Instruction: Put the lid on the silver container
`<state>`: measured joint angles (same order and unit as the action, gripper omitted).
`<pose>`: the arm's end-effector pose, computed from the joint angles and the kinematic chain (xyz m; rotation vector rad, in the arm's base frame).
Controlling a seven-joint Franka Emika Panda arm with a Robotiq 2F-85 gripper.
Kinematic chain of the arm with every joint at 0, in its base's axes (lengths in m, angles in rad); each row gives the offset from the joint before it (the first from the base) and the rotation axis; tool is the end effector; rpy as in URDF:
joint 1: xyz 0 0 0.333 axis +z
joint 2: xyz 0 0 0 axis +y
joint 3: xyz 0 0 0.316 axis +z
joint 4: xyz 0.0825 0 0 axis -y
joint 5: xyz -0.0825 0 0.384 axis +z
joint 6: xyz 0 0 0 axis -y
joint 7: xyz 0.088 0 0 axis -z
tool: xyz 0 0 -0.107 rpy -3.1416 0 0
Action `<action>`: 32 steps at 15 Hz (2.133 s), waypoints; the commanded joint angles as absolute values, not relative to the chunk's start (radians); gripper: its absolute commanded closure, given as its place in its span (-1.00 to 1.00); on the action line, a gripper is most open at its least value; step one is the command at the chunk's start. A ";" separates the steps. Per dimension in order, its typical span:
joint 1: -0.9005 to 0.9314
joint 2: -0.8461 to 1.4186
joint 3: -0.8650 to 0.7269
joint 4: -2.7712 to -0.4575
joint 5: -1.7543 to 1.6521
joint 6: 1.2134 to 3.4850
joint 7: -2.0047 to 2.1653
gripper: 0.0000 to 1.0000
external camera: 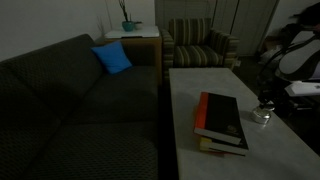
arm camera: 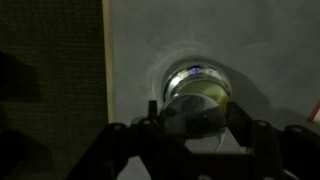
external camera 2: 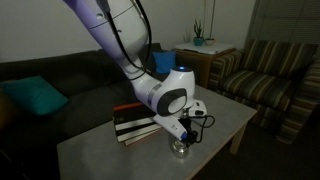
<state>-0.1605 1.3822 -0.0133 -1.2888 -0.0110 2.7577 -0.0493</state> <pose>0.6607 -0.1138 -0.0926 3.1080 -0.1604 0.1313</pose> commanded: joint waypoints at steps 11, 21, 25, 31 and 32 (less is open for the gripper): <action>-0.194 1.466 0.026 -1.104 0.006 2.530 -0.130 0.13; -0.191 1.471 0.018 -1.084 0.009 2.428 -0.120 0.13; -0.191 1.470 0.017 -1.081 0.009 2.405 -0.119 0.13; -0.192 1.472 0.017 -1.077 0.011 2.354 -0.120 0.13; -0.192 1.472 0.017 -1.077 0.011 2.351 -0.120 0.13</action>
<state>-0.1834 1.4621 0.0183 -1.0844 -0.0101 2.3842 -0.1042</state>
